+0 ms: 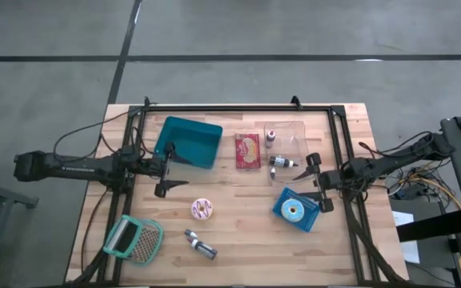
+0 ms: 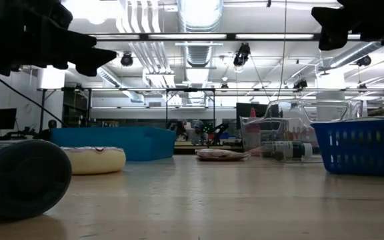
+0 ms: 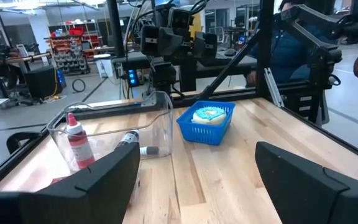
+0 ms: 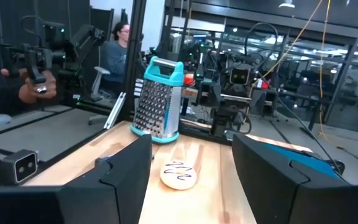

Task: Pick & Place Food Item
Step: Put the red popcorn bag into the teal bin

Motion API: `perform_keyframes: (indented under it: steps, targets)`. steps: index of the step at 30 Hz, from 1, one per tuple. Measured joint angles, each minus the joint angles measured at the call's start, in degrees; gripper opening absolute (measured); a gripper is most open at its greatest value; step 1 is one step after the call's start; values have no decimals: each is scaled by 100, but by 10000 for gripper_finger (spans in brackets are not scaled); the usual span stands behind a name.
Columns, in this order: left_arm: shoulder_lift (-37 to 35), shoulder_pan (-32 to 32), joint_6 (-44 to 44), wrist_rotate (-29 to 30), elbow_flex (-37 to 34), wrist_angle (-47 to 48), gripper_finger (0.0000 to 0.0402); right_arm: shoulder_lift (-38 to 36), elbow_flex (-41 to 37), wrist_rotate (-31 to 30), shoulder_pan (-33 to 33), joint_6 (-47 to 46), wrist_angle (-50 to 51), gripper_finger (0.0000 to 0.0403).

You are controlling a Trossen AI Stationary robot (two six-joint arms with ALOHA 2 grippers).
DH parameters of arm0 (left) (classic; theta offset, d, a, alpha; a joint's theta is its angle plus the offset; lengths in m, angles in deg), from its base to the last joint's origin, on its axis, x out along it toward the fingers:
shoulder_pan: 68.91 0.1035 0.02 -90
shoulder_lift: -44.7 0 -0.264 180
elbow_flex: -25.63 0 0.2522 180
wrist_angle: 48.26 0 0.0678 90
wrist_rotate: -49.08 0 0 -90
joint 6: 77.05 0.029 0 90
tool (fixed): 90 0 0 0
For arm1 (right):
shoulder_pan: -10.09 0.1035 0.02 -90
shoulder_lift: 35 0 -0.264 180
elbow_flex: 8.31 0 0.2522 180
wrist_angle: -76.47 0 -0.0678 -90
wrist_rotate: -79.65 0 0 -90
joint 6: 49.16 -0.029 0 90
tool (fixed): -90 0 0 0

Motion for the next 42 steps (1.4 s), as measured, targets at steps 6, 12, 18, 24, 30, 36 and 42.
perform_keyframes:
  steps: [6,12,18,24,30,36,42]
  targets:
    - [0,0,0,9,0,2,321,15,-2,-4,0,0,-1,219]
    - [0,0,0,15,0,2,321,17,-2,-17,0,0,2,219]
    - [304,0,-44,388,152,29,321,17,-2,-19,-2,20,0,219]
    - [1299,-4,155,470,664,50,321,17,-2,-153,-3,33,0,219]
    - [2611,-4,433,482,1450,47,319,19,-2,-161,2,39,0,219]
    - [3959,0,651,483,2333,74,318,19,0,-159,2,17,0,219]
    - [5151,0,877,633,3206,359,318,21,3,-157,2,0,7,219]
